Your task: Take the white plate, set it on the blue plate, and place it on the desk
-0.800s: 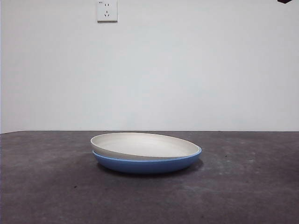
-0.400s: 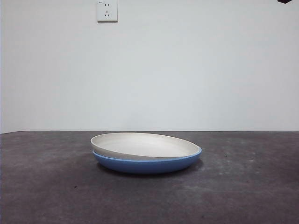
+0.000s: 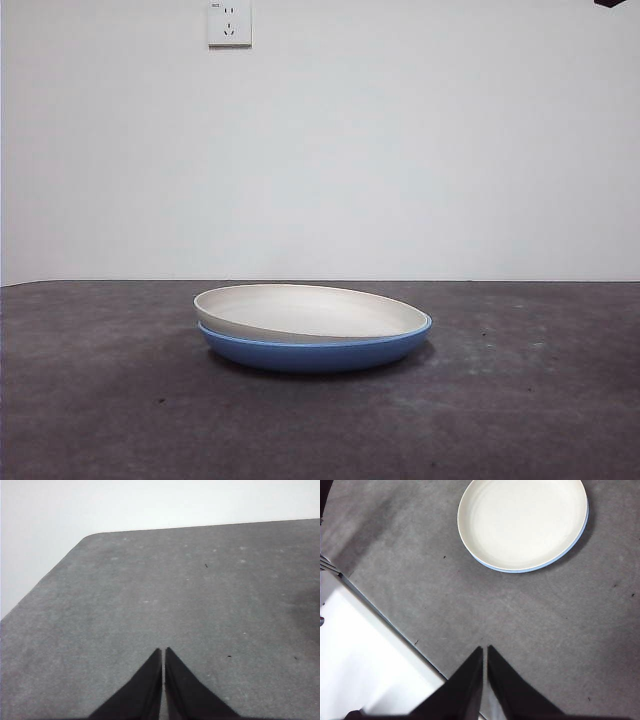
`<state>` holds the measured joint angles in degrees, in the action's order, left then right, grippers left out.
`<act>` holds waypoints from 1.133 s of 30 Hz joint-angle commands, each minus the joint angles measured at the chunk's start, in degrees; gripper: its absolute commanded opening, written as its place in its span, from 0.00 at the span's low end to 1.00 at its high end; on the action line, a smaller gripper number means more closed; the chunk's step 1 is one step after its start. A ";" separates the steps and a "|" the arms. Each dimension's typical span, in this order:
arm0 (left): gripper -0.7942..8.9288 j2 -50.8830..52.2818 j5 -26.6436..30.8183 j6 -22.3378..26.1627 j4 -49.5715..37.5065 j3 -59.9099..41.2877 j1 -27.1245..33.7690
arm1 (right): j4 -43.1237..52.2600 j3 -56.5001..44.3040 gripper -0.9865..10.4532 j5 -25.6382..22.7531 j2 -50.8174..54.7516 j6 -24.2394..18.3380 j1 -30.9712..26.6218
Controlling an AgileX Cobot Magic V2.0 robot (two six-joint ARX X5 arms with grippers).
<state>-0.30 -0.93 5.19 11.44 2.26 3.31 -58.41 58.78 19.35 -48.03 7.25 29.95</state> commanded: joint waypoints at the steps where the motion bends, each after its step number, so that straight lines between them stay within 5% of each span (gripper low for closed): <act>1: 0.09 0.11 0.13 -0.26 0.55 -1.14 0.11 | 1.09 0.79 0.09 -0.57 -0.31 -2.95 0.42; 8: 0.09 0.11 0.13 -0.26 0.57 -1.14 0.11 | 19.02 -2.97 0.09 -6.71 5.01 -3.45 -5.84; 18: 0.09 0.11 0.11 -0.26 0.57 -1.14 0.11 | 48.83 -27.36 0.09 -10.64 22.75 -1.92 -23.08; 34: 0.09 0.11 0.11 -0.26 0.57 -1.14 0.11 | 59.65 -53.75 0.09 -19.02 42.53 -1.77 -30.75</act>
<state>-0.30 -0.93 5.19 11.44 2.26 3.31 0.47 5.37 0.71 -5.80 4.78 -0.78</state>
